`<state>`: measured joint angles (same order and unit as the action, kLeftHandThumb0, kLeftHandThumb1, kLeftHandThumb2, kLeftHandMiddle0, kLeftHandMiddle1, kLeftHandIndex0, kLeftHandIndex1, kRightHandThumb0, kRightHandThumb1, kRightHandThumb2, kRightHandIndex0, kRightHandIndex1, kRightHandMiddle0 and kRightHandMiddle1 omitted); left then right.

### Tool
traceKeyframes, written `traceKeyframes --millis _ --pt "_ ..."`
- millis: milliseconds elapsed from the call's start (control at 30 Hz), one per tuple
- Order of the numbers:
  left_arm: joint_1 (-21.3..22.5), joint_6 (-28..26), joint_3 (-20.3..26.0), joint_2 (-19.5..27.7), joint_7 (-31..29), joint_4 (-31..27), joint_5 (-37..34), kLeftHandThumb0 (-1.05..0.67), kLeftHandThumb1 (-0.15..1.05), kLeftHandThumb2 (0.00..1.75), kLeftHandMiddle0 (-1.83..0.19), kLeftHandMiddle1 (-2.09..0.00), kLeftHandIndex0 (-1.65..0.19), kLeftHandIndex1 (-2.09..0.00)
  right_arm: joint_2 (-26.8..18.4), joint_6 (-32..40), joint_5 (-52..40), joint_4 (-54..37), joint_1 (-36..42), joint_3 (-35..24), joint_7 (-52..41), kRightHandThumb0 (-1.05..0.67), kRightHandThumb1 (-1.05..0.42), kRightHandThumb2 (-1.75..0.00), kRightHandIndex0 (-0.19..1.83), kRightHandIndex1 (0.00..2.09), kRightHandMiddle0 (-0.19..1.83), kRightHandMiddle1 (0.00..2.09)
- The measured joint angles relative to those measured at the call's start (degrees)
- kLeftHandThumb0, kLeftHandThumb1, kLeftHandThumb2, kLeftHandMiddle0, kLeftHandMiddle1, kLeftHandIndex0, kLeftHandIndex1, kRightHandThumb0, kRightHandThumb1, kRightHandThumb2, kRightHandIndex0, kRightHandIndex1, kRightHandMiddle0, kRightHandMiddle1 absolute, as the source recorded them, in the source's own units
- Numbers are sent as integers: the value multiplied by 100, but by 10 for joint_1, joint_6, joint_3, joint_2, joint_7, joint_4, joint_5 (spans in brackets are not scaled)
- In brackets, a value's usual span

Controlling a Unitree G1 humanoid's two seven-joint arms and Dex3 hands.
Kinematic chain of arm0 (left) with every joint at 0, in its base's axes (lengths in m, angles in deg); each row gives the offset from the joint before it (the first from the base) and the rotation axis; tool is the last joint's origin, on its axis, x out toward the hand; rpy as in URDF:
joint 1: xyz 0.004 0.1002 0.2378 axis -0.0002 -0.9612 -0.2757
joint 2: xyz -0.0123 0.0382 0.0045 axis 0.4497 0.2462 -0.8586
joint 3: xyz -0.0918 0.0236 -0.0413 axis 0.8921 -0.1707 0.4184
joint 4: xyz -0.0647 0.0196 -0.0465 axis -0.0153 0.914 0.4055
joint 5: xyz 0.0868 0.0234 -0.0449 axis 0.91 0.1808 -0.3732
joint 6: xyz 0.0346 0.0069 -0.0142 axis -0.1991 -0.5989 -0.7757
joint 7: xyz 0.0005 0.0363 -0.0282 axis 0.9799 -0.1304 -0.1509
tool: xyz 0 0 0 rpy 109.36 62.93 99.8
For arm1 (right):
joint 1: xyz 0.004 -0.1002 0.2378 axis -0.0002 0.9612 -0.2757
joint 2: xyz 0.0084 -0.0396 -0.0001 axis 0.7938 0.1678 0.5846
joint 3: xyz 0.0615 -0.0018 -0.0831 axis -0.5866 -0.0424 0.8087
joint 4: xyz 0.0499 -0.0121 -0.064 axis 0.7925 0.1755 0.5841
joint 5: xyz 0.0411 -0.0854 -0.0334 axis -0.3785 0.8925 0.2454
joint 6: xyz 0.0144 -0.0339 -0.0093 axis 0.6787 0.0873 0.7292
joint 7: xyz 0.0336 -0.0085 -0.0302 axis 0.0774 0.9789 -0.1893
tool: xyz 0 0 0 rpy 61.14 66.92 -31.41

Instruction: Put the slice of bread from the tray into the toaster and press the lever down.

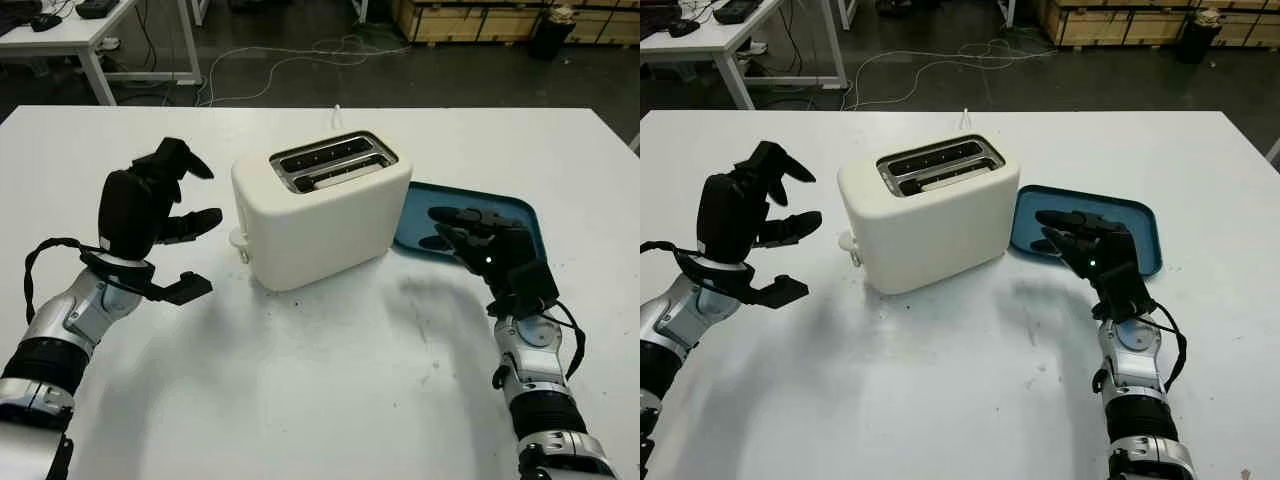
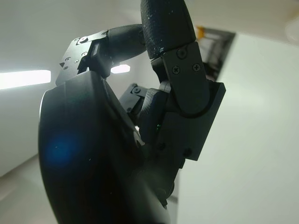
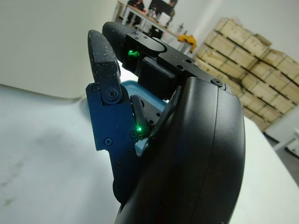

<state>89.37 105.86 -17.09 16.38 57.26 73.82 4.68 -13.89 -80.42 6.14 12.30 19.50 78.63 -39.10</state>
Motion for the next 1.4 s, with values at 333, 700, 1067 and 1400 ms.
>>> traceKeyframes --millis 333,700,1067,1400 --pt "-2 -54 26 8 -135 -1 -50 -105 92 52 -55 -175 -23 -175 -92 0 88 -39 -48 8 29 -48 -85 0 105 25 100 0" --pt "73 -62 47 80 -276 12 -91 -105 92 55 -68 -175 -40 -175 -172 55 158 -16 -175 47 16 -45 -76 0 103 9 95 0" --pt "179 7 17 124 -314 68 -44 -105 92 69 -63 -175 -37 -175 -220 7 203 77 -274 116 -34 -44 -77 -1 104 5 95 1" --pt "188 2 -4 129 -268 65 29 -105 92 73 -65 -175 -36 -175 -236 -4 246 81 -300 158 -42 -39 -76 0 109 7 99 2"
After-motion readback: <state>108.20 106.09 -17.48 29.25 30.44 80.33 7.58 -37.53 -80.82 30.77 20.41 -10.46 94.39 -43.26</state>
